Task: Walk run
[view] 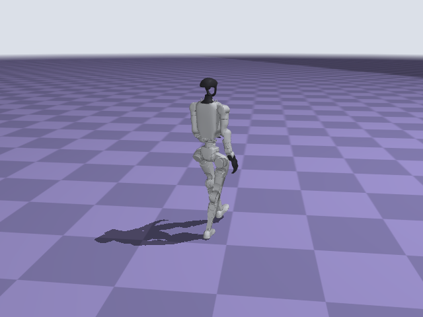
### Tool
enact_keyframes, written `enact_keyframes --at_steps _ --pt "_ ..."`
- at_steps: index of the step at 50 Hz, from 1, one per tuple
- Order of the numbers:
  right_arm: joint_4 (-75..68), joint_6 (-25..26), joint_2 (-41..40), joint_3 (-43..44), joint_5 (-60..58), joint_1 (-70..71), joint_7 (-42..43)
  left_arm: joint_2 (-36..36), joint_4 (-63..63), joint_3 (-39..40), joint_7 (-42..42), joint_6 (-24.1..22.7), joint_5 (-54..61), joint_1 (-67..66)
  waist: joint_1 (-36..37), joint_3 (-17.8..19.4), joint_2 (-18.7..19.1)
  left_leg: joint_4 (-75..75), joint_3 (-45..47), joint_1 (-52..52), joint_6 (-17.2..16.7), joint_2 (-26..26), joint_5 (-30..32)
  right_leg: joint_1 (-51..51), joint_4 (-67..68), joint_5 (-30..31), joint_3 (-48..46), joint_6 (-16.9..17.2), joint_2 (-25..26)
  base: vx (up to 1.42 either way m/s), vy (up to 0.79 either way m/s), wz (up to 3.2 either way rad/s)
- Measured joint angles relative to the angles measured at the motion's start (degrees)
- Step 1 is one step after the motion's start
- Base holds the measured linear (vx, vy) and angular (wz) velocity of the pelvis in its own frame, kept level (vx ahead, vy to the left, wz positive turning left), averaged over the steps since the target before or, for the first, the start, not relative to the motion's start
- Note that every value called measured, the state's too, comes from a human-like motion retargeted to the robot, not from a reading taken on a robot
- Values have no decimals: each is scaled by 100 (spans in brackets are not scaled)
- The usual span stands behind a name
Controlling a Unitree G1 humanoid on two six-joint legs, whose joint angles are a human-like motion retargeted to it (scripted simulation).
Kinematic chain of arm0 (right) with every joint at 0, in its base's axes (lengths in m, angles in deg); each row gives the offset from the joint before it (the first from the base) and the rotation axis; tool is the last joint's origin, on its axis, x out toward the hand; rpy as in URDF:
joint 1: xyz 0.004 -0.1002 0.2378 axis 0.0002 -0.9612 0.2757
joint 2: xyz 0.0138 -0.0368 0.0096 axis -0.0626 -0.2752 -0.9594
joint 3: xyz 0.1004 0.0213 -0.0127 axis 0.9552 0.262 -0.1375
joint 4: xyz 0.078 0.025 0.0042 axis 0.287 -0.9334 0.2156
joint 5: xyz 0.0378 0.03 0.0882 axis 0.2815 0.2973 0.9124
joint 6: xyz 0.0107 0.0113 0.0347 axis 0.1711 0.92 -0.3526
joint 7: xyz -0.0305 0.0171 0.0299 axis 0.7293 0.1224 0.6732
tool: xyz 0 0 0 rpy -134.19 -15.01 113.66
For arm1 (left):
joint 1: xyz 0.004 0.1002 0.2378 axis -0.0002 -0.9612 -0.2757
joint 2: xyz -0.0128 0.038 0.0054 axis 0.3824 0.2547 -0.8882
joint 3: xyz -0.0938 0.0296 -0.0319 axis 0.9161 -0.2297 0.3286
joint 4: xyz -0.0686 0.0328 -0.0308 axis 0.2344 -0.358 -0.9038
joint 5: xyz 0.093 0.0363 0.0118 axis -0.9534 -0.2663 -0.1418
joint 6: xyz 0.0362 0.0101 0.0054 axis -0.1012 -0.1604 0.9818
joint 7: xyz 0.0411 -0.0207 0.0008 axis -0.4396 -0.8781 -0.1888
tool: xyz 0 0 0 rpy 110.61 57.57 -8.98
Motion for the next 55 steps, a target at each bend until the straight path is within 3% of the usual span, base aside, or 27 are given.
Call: enact_keyframes --at_steps 2,5,8,10,13,15,17,18,21,23,27,32,35,37,40,43,47,50,52,55 --pt "-151 28 31 42 51 -138 -30 -22 -10 -2 -445 172 485 48 28 11 -29 -141 113 -10 -99 22 -129 120 55 46 96 -20 9 57 -18 -116" --pt "-445 165 88 189 7 -356 -120 0 -21 66 -981 321 944 77 8 -84 -126 22 240 93 239 52 85 234 166 242 89 27 -41 66 -18 -86" --pt "-746 404 123 397 -90 -639 -178 34 -59 235 -1234 331 914 4 4 -291 -299 -28 413 278 595 -37 86 311 392 758 103 301 -161 87 -17 -78" --pt "-945 602 115 493 -47 -782 -191 30 -132 357 -1268 326 825 -29 -96 -385 -409 33 499 426 478 -23 -193 275 665 1398 44 749 -256 76 -12 -54" --pt "-1232 702 114 589 297 -838 -247 63 -259 378 -1204 369 813 14 -138 -407 -340 18 566 710 396 136 -510 1 1391 2308 60 2080 -168 53 -14 -58" --pt "-1298 570 114 547 521 -830 -364 139 -225 371 -1131 389 783 32 -98 -408 -218 6 643 918 251 455 -723 -259 2027 2605 -201 2739 109 56 -31 -105" --pt "-1176 555 117 487 528 -816 -494 173 -235 413 -1087 397 700 75 36 -418 -68 48 821 1065 167 711 -924 -634 2722 2683 -562 2722 196 56 -4 -139" --pt "-1080 597 135 471 461 -802 -529 150 -279 431 -1070 397 667 118 38 -411 33 52 956 1145 235 696 -1016 -887 3099 2416 -583 2663 122 49 27 -106" --pt "-918 568 153 388 281 -723 -450 172 -440 356 -957 461 675 256 -113 -305 281 22 1156 1468 202 804 -1182 -1486 3576 1624 -1135 1999 -68 46 12 -45" --pt "-866 492 144 286 212 -686 -385 236 -496 245 -929 515 752 341 -301 -219 381 16 1173 1661 129 848 -1265 -1801 3479 1191 -1365 1755 -154 33 -5 7" --pt "-770 479 116 138 -2 -693 -368 386 -430 181 -976 533 810 501 -543 -153 316 1 1313 2023 44 669 -1486 -2216 2441 793 -1426 1751 -399 37 -6 -13" --pt "-862 521 52 173 -56 -745 -347 458 -384 186 -833 581 799 737 -703 -88 42 -106 1451 2624 -48 244 -1783 -2369 582 834 -1496 1679 -785 51 -9 -7" --pt "-1003 471 50 187 117 -812 -401 409 -427 72 -659 685 872 889 -722 -43 -28 -133 1477 2982 -186 145 -1920 -2415 -390 1331 -2337 1809 -1029 55 -12 0" --pt "-1102 475 67 192 149 -893 -408 372 -463 44 -595 726 905 949 -638 -72 22 -102 1497 3153 -301 197 -1986 -2377 -732 1313 -2459 1576 -930 65 -21 -25" --pt "-1272 555 132 331 69 -992 -454 315 -558 18 -580 768 926 1040 -729 -166 111 66 1247 3308 -493 259 -1991 -2311 -509 1857 -2361 915 -929 60 -18 48" --pt "-1387 698 160 561 -72 -1101 -492 201 -653 100 -592 763 861 1025 -1023 -306 317 396 885 3344 -687 446 -1658 -2164 -404 1709 -2773 464 -905 67 -26 93" --pt "-1597 870 209 829 212 -991 -459 -90 -787 236 -554 809 787 854 -1058 -504 337 1304 1016 3174 -1078 747 -122 -1819 -326 1229 -2757 397 -951 57 -26 21" --pt "-1615 543 215 844 820 -726 -237 -140 -596 249 -415 835 806 652 -991 -581 108 2580 1136 2720 -1298 738 801 -1581 -345 1012 -2517 249 -1001 44 -28 -47" --pt "-1419 275 137 774 1170 -557 -120 -99 -496 412 -510 785 712 598 -943 -637 -25 3447 1242 2350 -1347 793 852 -1487 -331 920 -2353 207 -1015 37 -30 -61" --pt "-987 240 -7 728 1311 -203 -223 -72 -430 670 -563 736 499 549 -871 -633 -218 4161 1638 1952 -1105 1145 368 -1355 -291 844 -2128 175 -1014 28 -27 -65"
